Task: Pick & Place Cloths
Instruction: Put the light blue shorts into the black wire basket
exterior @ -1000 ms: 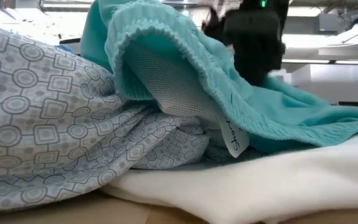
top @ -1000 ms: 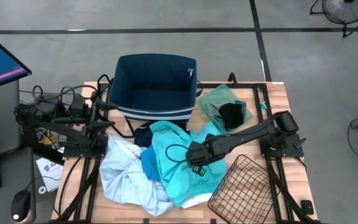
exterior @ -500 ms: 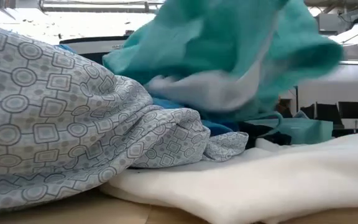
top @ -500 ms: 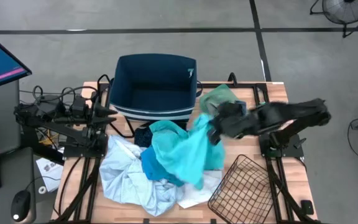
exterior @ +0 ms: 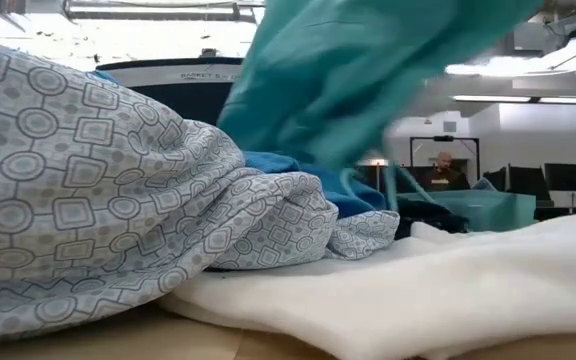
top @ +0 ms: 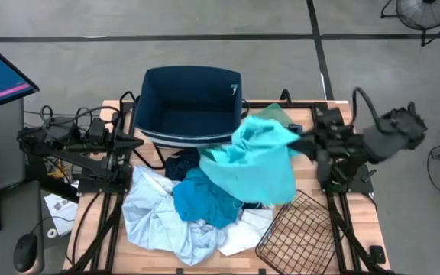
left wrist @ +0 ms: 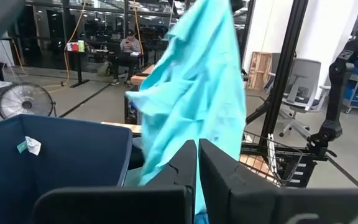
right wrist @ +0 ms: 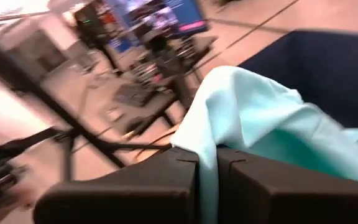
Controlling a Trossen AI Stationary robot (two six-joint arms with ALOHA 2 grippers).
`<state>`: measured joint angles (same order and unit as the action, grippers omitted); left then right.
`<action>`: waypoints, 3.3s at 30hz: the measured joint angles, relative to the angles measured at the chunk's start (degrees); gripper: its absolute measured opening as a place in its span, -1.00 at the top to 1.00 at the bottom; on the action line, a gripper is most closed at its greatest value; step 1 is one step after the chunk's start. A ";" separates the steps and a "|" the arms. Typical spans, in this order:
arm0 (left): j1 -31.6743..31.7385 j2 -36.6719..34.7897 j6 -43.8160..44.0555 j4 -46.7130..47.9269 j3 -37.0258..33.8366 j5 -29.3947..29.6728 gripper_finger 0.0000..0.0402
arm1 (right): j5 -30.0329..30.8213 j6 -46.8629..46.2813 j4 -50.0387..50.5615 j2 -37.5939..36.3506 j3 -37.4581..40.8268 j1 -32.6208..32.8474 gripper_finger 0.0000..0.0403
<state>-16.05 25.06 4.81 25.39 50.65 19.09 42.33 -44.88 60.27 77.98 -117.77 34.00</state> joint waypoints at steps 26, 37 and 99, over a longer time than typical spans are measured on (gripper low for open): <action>0.00 0.00 -0.06 0.61 0.00 0.46 0.99 | -32.64 -74.76 29.24 12.59 19.09 29.48 1.00; -0.01 0.00 0.08 0.56 0.00 0.46 0.99 | -41.25 -74.16 21.04 21.77 28.51 25.23 1.00; 0.02 0.02 -1.10 0.67 -0.02 2.32 0.14 | -46.77 0.04 10.85 41.66 21.50 -18.47 -0.35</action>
<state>-16.03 25.08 3.70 26.06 50.63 21.41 -4.45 -44.84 71.12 119.65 -96.27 15.53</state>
